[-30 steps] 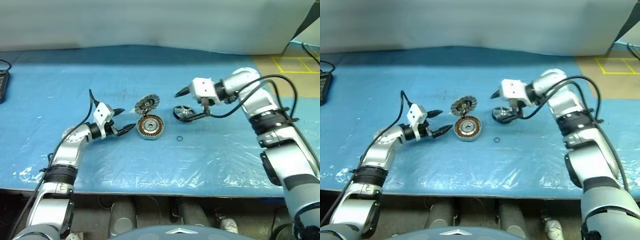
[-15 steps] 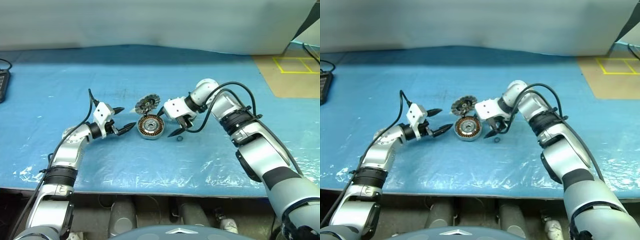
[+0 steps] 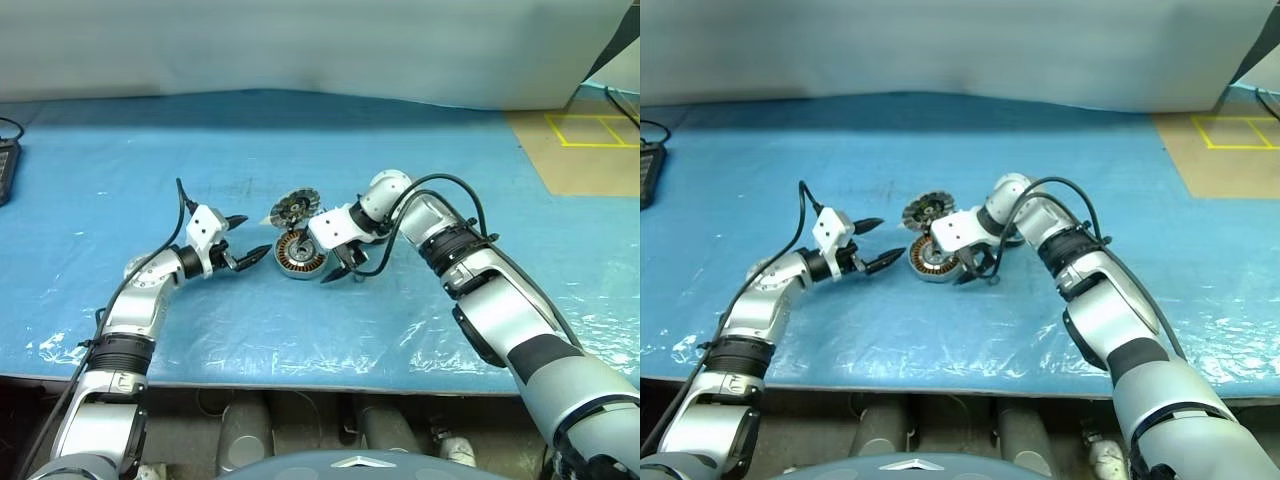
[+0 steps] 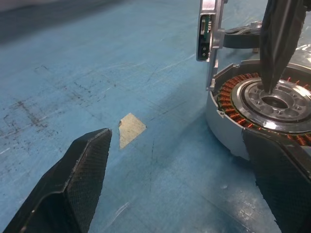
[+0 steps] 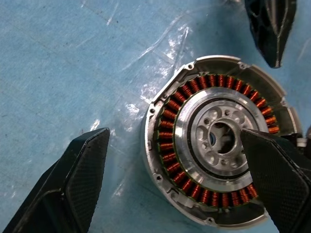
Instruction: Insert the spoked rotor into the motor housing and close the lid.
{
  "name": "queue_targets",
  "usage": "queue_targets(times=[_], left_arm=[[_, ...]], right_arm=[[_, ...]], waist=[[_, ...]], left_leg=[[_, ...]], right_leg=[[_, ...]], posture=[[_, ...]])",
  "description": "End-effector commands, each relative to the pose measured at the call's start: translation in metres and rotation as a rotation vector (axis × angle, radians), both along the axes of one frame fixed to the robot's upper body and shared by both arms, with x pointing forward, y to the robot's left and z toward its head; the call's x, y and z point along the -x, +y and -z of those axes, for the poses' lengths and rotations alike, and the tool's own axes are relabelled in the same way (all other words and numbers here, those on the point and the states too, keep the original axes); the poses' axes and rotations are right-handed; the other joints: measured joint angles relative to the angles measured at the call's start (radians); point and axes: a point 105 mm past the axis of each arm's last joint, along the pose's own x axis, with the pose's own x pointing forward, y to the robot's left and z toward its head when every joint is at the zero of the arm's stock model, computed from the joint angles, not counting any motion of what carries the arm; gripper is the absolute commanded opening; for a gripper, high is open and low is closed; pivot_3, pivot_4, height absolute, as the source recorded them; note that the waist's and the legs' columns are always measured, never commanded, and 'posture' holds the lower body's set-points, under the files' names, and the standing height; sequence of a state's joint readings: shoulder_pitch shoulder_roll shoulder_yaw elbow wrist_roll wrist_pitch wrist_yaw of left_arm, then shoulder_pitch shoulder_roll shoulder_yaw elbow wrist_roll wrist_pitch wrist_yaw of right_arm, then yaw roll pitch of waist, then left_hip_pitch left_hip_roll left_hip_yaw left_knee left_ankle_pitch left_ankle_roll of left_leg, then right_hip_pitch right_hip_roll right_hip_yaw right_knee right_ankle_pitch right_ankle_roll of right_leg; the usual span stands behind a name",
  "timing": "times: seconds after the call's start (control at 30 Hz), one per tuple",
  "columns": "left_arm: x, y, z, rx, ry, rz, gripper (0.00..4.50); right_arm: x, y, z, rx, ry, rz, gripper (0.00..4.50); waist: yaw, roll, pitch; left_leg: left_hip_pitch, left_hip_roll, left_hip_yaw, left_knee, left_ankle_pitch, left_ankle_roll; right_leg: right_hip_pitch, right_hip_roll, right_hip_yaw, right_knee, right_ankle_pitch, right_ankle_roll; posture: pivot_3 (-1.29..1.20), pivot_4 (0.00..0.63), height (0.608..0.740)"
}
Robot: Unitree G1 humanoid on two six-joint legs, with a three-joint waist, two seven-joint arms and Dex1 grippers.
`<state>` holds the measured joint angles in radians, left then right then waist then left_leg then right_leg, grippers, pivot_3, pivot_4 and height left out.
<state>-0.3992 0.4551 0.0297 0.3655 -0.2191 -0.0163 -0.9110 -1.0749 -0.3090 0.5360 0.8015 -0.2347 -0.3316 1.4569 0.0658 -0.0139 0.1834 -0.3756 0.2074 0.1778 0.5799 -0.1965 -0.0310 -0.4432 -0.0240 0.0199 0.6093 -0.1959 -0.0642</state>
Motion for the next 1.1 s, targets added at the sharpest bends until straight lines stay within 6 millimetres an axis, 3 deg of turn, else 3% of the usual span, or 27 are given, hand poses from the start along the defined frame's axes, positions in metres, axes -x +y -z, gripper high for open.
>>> queue_targets(times=[0.03, 0.3, 0.4, 0.47, 0.57, 0.73, 1.1], left_arm=[[0.001, 0.003, -0.013, -0.005, -0.049, -0.004, 4.50], [0.001, 0.004, -0.013, -0.010, -0.049, -0.011, 4.50], [0.001, 0.004, -0.013, -0.012, -0.051, -0.013, 4.50], [0.001, 0.005, -0.014, -0.014, -0.052, -0.014, 4.50], [0.001, 0.007, -0.014, -0.017, -0.054, -0.020, 4.50], [0.002, 0.007, -0.013, -0.025, -0.058, -0.026, 4.50], [0.003, 0.013, -0.014, -0.032, -0.062, -0.048, 4.50]], right_arm=[[0.002, 0.000, 0.002, 0.003, -0.005, -0.023, 4.47], [0.002, -0.001, 0.014, 0.019, 0.014, -0.001, 4.47], [-0.004, -0.002, 0.021, 0.023, -0.004, 0.045, 3.90], [-0.007, -0.004, 0.025, 0.026, -0.018, 0.061, 3.25], [-0.007, -0.005, 0.027, 0.019, -0.019, 0.058, 3.25], [-0.003, 0.004, 0.017, -0.063, -0.010, 0.059, 2.20], [0.025, 0.024, 0.018, -0.098, 0.091, 0.111, 2.19]], waist=[[0.000, 0.000, 0.000], [0.000, 0.000, 0.000], [-0.001, 0.000, 0.000], [-0.001, 0.000, 0.000], [0.000, 0.000, 0.000], [0.000, 0.000, 0.000], [-0.003, 0.000, 0.000]], left_leg=[[0.000, 0.000, 0.000, 0.000, 0.000, 0.000], [0.001, 0.000, 0.000, 0.000, 0.000, 0.000], [0.002, 0.000, 0.000, 0.000, 0.000, 0.000], [0.003, 0.000, 0.000, 0.000, 0.000, 0.000], [0.006, 0.000, 0.000, 0.000, 0.000, -0.001], [0.008, 0.000, 0.000, 0.000, 0.000, -0.001], [0.006, 0.000, 0.000, -0.003, 0.001, -0.002]], right_leg=[[0.000, 0.000, 0.000, 0.000, 0.000, 0.000], [0.000, 0.000, 0.000, 0.001, 0.000, 0.000], [0.001, 0.000, 0.000, 0.001, 0.000, 0.000], [0.002, 0.000, 0.000, 0.001, 0.000, 0.000], [0.005, -0.001, 0.000, 0.001, 0.000, 0.000], [0.006, -0.001, 0.000, 0.003, 0.000, 0.000], [0.004, 0.000, 0.000, 0.000, -0.001, -0.001]], posture=[[0.00, 0.150, 0.740], [0.00, 0.150, 0.740], [0.00, 0.150, 0.740], [0.00, 0.150, 0.740], [0.00, 0.150, 0.740], [0.00, 0.150, 0.740], [0.00, 0.150, 0.740]])
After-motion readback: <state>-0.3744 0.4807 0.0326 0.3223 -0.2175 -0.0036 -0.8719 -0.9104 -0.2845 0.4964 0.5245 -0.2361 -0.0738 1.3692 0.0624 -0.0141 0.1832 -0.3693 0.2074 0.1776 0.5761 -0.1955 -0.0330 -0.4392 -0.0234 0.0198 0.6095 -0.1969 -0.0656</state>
